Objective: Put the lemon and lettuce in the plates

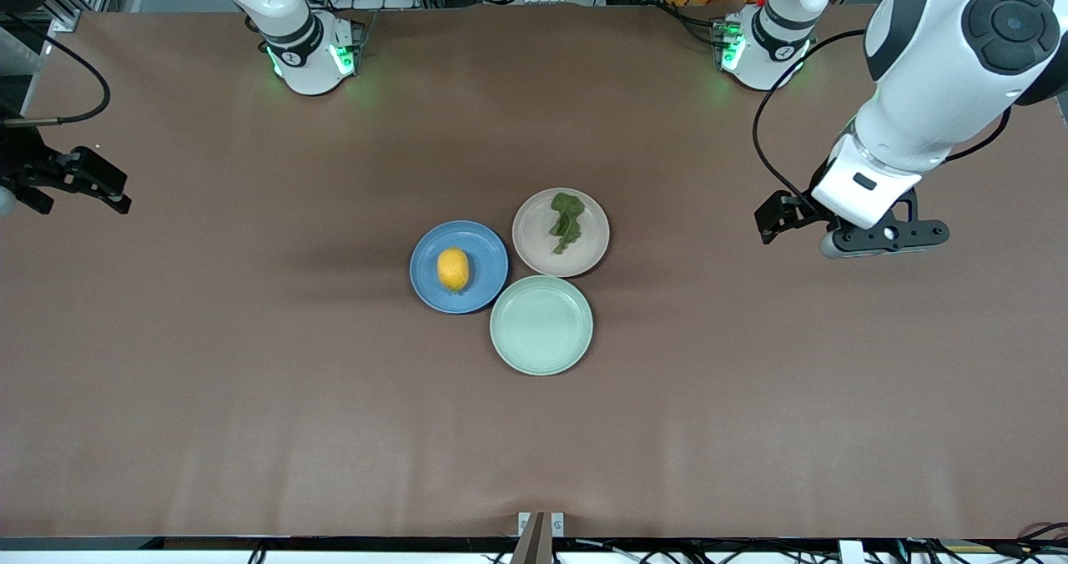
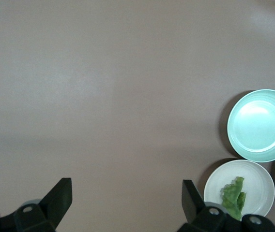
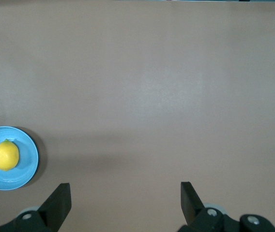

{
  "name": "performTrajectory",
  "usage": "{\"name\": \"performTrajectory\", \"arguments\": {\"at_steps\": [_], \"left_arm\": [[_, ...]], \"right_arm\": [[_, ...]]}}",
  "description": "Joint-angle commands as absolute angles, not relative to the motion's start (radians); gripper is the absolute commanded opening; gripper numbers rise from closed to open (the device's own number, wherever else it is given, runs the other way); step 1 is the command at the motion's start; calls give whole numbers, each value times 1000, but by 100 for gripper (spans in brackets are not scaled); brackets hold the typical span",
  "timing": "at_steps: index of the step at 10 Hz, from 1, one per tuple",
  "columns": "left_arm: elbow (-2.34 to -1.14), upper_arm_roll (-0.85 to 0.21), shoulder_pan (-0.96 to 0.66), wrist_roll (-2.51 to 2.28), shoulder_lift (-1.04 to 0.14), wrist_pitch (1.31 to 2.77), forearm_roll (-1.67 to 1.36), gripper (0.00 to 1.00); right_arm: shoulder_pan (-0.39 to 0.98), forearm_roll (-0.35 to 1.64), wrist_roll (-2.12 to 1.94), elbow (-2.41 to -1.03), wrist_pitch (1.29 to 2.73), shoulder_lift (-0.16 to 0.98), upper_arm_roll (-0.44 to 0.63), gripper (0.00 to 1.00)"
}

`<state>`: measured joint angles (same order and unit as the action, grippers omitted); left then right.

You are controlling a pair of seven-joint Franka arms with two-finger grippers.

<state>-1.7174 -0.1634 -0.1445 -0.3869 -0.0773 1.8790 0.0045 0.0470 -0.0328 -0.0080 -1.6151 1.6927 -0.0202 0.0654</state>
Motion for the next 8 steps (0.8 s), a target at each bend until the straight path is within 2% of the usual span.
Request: {"name": "performTrajectory", "arguments": {"at_steps": [1,8], "left_arm": [[-1692,-163,-132,-365,-81,1861,-20,100],[-1690,-153,-106,-360,-72,1861,-15,100]], "right_arm": [[61,-6,49,-1595,1674,-17,84,100],[69,11,32,-1571,1667,2,100,100]]}}
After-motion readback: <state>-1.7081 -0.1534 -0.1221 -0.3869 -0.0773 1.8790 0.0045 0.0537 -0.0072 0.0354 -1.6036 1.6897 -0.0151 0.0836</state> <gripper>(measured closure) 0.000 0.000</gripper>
